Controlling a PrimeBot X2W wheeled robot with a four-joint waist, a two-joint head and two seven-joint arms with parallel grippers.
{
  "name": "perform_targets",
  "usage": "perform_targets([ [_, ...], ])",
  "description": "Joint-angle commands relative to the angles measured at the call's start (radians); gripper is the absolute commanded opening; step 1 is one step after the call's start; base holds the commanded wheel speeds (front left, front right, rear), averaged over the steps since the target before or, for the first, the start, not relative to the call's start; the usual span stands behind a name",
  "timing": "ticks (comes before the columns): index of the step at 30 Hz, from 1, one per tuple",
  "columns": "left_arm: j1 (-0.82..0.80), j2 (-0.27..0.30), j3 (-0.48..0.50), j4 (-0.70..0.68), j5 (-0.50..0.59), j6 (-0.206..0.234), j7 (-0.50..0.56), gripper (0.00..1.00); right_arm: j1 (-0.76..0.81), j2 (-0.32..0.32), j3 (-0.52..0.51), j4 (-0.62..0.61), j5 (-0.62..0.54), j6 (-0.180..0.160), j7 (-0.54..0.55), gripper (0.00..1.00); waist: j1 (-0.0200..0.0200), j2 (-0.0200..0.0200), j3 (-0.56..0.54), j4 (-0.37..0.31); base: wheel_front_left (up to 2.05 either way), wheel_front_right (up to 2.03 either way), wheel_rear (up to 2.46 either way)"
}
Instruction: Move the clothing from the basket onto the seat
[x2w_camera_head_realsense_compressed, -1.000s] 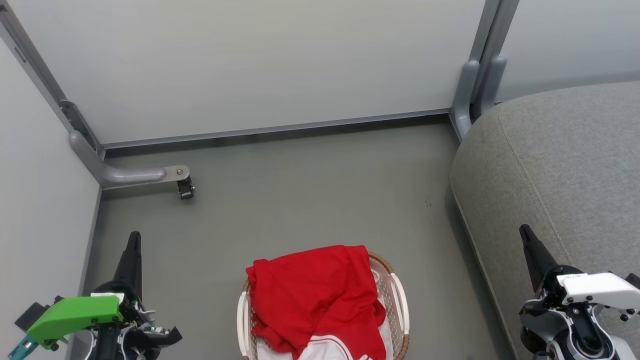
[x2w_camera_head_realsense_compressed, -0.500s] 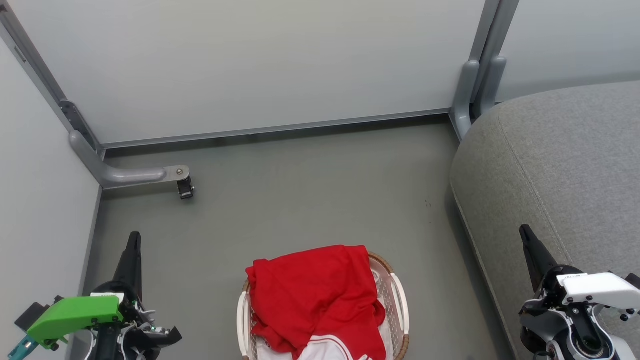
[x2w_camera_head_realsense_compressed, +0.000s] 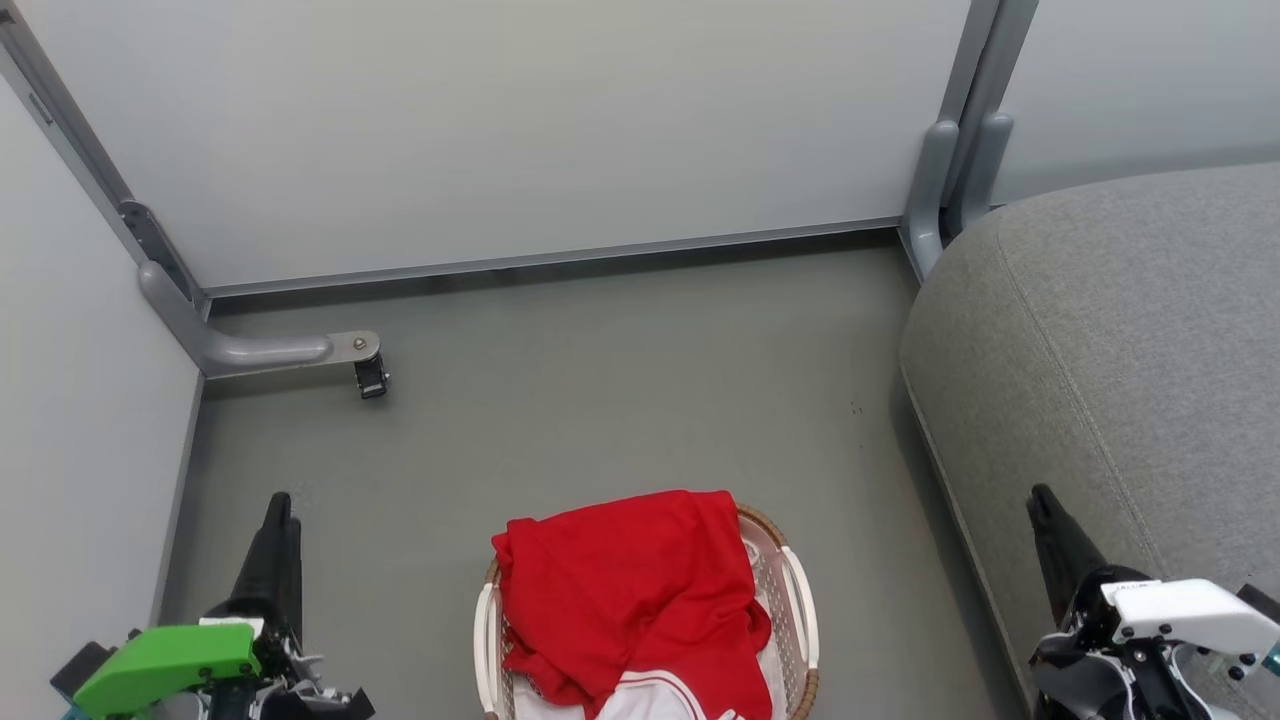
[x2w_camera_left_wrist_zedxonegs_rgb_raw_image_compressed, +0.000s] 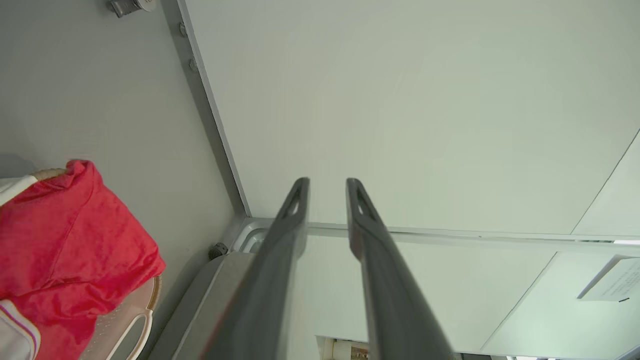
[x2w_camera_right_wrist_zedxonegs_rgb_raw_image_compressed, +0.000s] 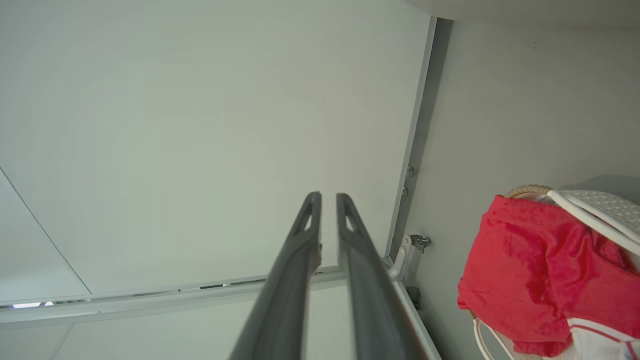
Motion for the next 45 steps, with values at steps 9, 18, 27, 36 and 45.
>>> perform_targets([
  [9,0.024,0.001,-0.04,-0.028,0.022,-0.001,-0.044,1.0,0.014,-0.001,0.028,-0.009,-0.036,0.0,-0.044,1.0,0.0,0.0,0.001,0.0,0.0,0.0,0.0],
  [18,0.038,0.002,-0.07,-0.055,0.074,-0.001,-0.085,1.0,0.02,-0.003,0.029,-0.017,-0.111,0.0,-0.086,1.0,0.0,0.0,0.002,0.0,0.0,0.0,0.0],
  [27,0.043,0.003,-0.079,-0.089,0.209,0.001,-0.123,1.0,0.02,-0.005,0.024,-0.045,-0.279,0.0,-0.123,1.0,0.0,0.0,0.003,0.001,0.0,0.0,0.0],
  [36,0.042,0.004,-0.092,-0.153,0.446,0.037,-0.157,1.0,0.023,-0.006,0.03,-0.106,-0.487,0.0,-0.157,1.0,0.0,0.0,0.007,0.001,0.0,0.0,0.0],
  [45,0.058,0.004,-0.128,-0.173,0.657,0.063,-0.189,1.0,0.032,-0.007,0.056,-0.142,-0.674,0.0,-0.19,1.0,0.0,0.0,0.01,0.002,0.0,0.0,0.0],
])
